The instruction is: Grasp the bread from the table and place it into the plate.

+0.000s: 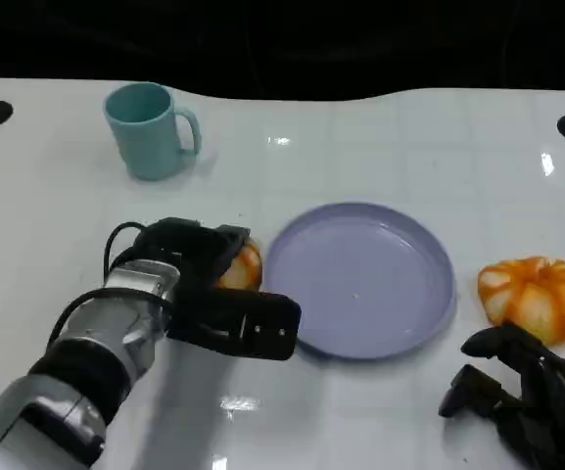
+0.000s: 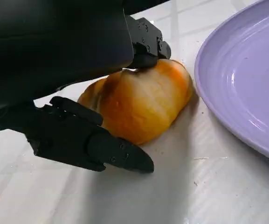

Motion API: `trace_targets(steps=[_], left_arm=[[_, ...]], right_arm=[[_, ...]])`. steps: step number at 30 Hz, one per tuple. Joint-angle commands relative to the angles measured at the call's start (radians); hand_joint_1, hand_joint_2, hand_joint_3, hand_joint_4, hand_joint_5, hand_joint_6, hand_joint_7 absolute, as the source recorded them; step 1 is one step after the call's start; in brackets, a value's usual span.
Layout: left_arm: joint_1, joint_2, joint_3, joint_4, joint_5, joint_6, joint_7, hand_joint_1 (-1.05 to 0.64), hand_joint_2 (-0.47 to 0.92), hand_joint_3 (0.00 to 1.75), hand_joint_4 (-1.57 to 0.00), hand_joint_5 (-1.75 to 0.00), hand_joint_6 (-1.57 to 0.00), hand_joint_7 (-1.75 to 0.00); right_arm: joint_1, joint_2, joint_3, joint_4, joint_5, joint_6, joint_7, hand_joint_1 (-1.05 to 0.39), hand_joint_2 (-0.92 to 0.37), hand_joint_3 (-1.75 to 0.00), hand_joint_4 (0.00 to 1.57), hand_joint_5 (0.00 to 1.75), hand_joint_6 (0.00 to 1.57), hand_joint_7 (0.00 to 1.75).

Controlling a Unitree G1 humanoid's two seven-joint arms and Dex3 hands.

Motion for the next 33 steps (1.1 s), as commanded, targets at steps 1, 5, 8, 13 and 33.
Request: trace_targets(steps=[1, 5, 8, 13, 33], left_arm=[[-0.035, -0.01, -0.02, 0.092, -0.024, -0.016, 0.029, -0.64, 0.86, 0.01, -0.11, -0.04, -0.16, -0.01], [-0.043, -0.012, -0.014, 0.151, -0.061, -0.072, 0.073, -0.51, 0.88, 0.01, -0.27, -0.1, -0.31, -0.05], [-0.044, -0.016, -0.001, 0.175, -0.09, -0.085, 0.143, -0.42, 0.9, 0.05, -0.63, -0.46, -0.68, -0.13], [-0.024, -0.002, 0.002, 0.196, -0.107, -0.146, 0.33, -0.27, 0.92, 0.23, -0.82, -1.67, -0.67, -1.49], [-0.07, -0.003, 0.117, 0.157, -0.226, -0.158, 0.523, -0.15, 0.86, 0.46, -0.81, -1.75, -0.52, -1.74]], right_arm=[[0.012, -0.018, -0.003, -0.013, 0.002, 0.014, -0.002, -0.51, -0.92, -0.22, 0.68, 1.47, 0.63, 1.13], [0.013, -0.017, -0.004, -0.012, 0.004, 0.008, 0.004, -0.51, -0.92, -0.23, 0.68, 1.47, 0.62, 1.14], [0.012, -0.018, -0.005, -0.012, 0.009, 0.019, 0.005, -0.51, -0.92, -0.23, 0.68, 1.47, 0.61, 1.15], [0.014, -0.02, -0.003, -0.018, -0.001, 0.013, -0.004, -0.52, -0.92, -0.23, 0.69, 1.47, 0.62, 1.15], [-0.006, -0.014, -0.012, 0.036, 0.003, -0.019, 0.014, -0.5, -0.92, -0.25, 0.66, 1.49, 0.59, 1.15]])
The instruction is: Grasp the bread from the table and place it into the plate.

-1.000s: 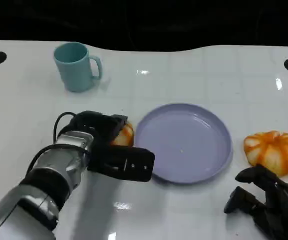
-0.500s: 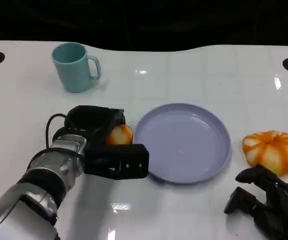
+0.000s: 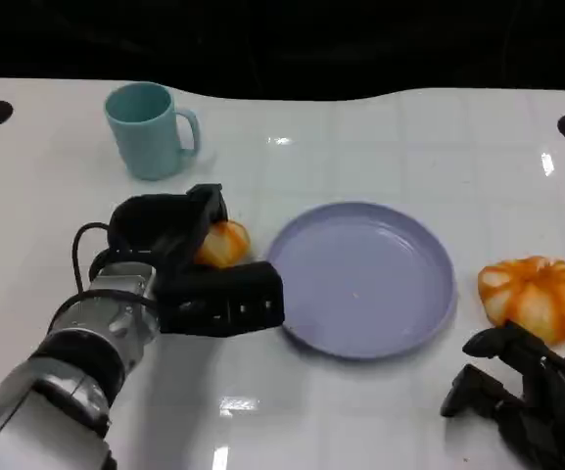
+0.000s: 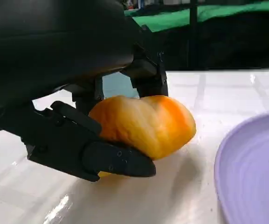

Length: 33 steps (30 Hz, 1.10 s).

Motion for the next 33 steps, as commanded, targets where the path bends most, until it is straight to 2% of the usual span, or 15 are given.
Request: trace_targets(steps=[1, 4, 6, 8, 13, 16, 18, 22, 28, 33], left_arm=[[-0.025, 0.009, 0.058, -0.03, -0.059, -0.066, 0.077, -0.12, 0.78, 0.61, -0.83, -1.75, -0.55, -1.74], [-0.026, 0.002, 0.073, -0.036, -0.081, -0.111, 0.08, -0.12, 0.71, 0.76, -0.85, -1.75, -0.57, -1.75], [-0.027, -0.004, 0.085, -0.042, -0.099, -0.152, 0.074, -0.15, 0.6, 0.98, -0.87, -1.75, -0.61, -1.75], [-0.023, -0.01, 0.083, -0.057, -0.106, -0.218, 0.072, -0.14, 0.55, 1.05, -0.87, -1.75, -0.63, -1.75], [-0.019, -0.019, 0.071, -0.074, -0.098, -0.345, 0.069, -0.13, 0.53, 1.08, -0.86, -1.75, -0.67, -1.75], [-0.02, -0.021, 0.063, -0.071, -0.088, -0.395, 0.074, -0.08, 0.51, 1.17, -0.89, -1.75, -0.7, -1.75], [-0.022, -0.02, 0.064, -0.066, -0.088, -0.401, 0.076, -0.08, 0.51, 1.19, -0.89, -1.75, -0.7, -1.75], [-0.053, -0.071, 0.029, -0.06, -0.077, -0.422, 0.006, -0.12, 0.5, 1.22, -0.91, -1.75, -0.73, -1.75], [-0.068, -0.115, 0.008, -0.04, -0.07, -0.406, -0.022, -0.16, 0.52, 1.24, -0.94, -1.75, -0.75, -1.75], [-0.085, -0.147, -0.013, -0.024, -0.062, -0.393, -0.058, -0.18, 0.57, 1.17, -0.92, -1.75, -0.73, -1.75]], right_arm=[[0.004, -0.008, -0.01, 0.015, 0.0, -0.011, -0.009, -0.5, -0.92, -0.25, 0.67, 1.49, 0.59, 1.16], [-0.001, -0.011, -0.009, 0.024, -0.003, -0.019, -0.005, -0.5, -0.92, -0.25, 0.67, 1.5, 0.59, 1.16], [-0.008, -0.015, -0.008, 0.037, -0.005, -0.028, 0.005, -0.52, -0.92, -0.25, 0.67, 1.5, 0.59, 1.17], [-0.009, -0.012, -0.01, 0.04, -0.004, -0.03, -0.004, -0.52, -0.92, -0.24, 0.67, 1.5, 0.61, 1.18], [-0.008, -0.011, -0.012, 0.04, 0.002, -0.025, -0.003, -0.52, -0.92, -0.23, 0.67, 1.49, 0.6, 1.17], [-0.006, -0.011, -0.012, 0.035, 0.002, -0.019, -0.009, -0.52, -0.92, -0.2, 0.67, 1.48, 0.61, 1.17], [-0.006, -0.011, -0.012, 0.035, 0.002, -0.019, -0.009, -0.52, -0.92, -0.2, 0.67, 1.47, 0.61, 1.16], [-0.005, -0.01, -0.011, 0.034, 0.003, -0.027, 0.0, -0.52, -0.92, -0.2, 0.67, 1.52, 0.6, 1.18], [-0.009, -0.009, -0.013, 0.039, 0.006, -0.023, 0.004, -0.52, -0.92, -0.2, 0.66, 1.52, 0.59, 1.19], [-0.01, -0.009, -0.013, 0.04, 0.008, -0.019, 0.009, -0.5, -0.92, -0.22, 0.67, 1.49, 0.6, 1.19]])
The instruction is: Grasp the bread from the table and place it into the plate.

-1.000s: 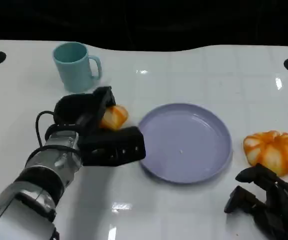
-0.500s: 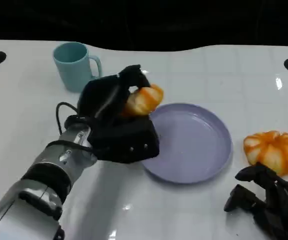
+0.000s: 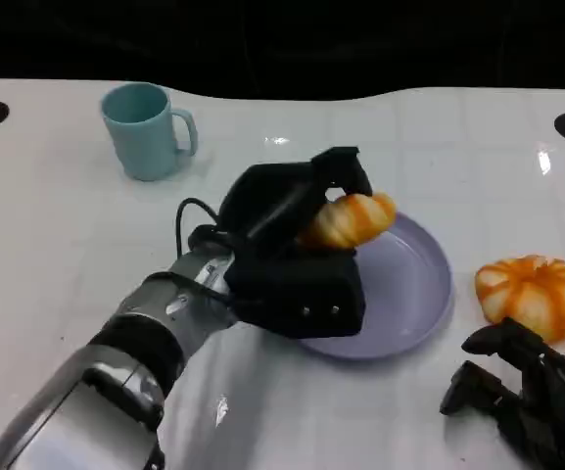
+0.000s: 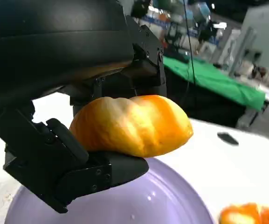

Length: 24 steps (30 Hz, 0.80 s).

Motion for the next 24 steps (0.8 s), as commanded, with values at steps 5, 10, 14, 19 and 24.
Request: trace_targets(steps=[5, 10, 14, 19, 24], left_arm=[[-0.052, -0.033, -0.041, 0.025, 0.038, 0.041, -0.025, -0.17, 0.57, 1.14, -0.91, -1.75, -0.71, -1.75], [-0.082, -0.034, -0.049, 0.02, 0.033, 0.085, -0.122, -0.19, 0.66, 0.81, -0.76, -1.75, -0.71, -1.32], [-0.096, -0.023, -0.066, 0.007, 0.045, 0.103, -0.19, -0.33, 0.9, 0.25, -0.58, -1.28, -0.7, -0.26], [-0.129, -0.01, -0.089, -0.004, 0.054, 0.153, -0.338, -0.67, 0.92, 0.4, -0.31, -0.28, -0.39, -0.01], [-0.146, 0.006, -0.113, -0.022, 0.069, 0.187, -0.431, -0.93, 0.92, 0.66, -0.1, -0.1, -0.18, 0.0]], right_arm=[[0.006, -0.006, -0.011, 0.013, 0.012, 0.009, 0.005, -0.5, -0.92, -0.23, 0.67, 1.47, 0.59, 1.18], [0.011, -0.003, -0.008, 0.004, 0.006, 0.006, -0.006, -0.5, -0.92, -0.23, 0.68, 1.47, 0.6, 1.19], [0.008, -0.003, -0.008, 0.011, 0.004, -0.003, -0.004, -0.51, -0.92, -0.22, 0.69, 1.47, 0.6, 1.19], [0.005, -0.005, -0.011, 0.013, 0.009, 0.002, 0.003, -0.5, -0.92, -0.23, 0.68, 1.47, 0.61, 1.18], [0.008, -0.005, -0.01, 0.009, 0.005, 0.003, -0.004, -0.51, -0.92, -0.23, 0.68, 1.47, 0.6, 1.18]])
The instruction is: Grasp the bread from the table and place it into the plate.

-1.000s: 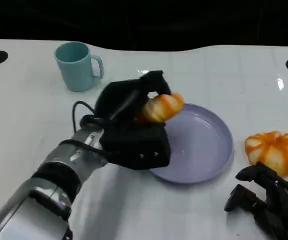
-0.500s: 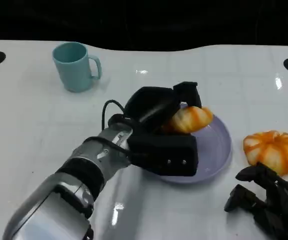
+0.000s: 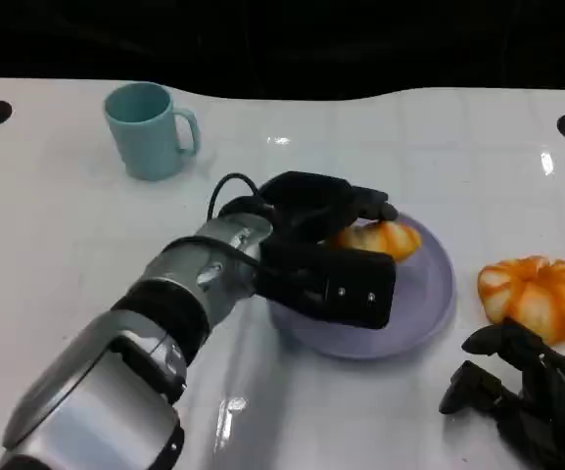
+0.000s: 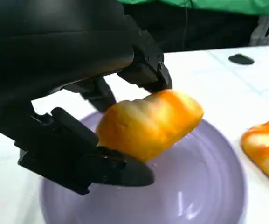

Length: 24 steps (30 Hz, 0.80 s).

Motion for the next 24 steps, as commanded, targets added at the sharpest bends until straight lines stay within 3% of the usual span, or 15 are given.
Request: trace_targets(steps=[1, 13, 23, 24], left_arm=[[-0.038, 0.024, -0.019, -0.023, 0.018, 0.02, -0.075, -0.97, 0.92, 0.71, -0.08, -0.09, -0.16, 0.0], [-0.022, 0.067, 0.018, -0.062, -0.032, -0.004, -0.146, -1.05, 0.92, 0.85, -0.01, -0.08, -0.12, 0.0], [0.027, 0.113, 0.096, -0.126, -0.128, -0.055, -0.21, -1.05, 0.92, 0.81, -0.01, -0.08, -0.1, 0.0], [0.065, 0.133, 0.144, -0.158, -0.196, -0.079, -0.267, -1.04, 0.92, 0.8, -0.01, -0.09, -0.1, 0.0]], right_arm=[[0.009, -0.008, -0.006, 0.006, 0.001, 0.003, -0.009, -0.51, -0.92, -0.22, 0.68, 1.47, 0.6, 1.18], [0.003, -0.014, -0.01, 0.011, 0.008, 0.016, 0.001, -0.49, -0.92, -0.23, 0.67, 1.46, 0.6, 1.17], [0.003, -0.013, -0.011, 0.011, 0.009, 0.014, 0.005, -0.5, -0.92, -0.22, 0.68, 1.46, 0.6, 1.17], [0.003, -0.014, -0.011, 0.009, 0.011, 0.02, 0.003, -0.5, -0.92, -0.21, 0.68, 1.46, 0.6, 1.16]])
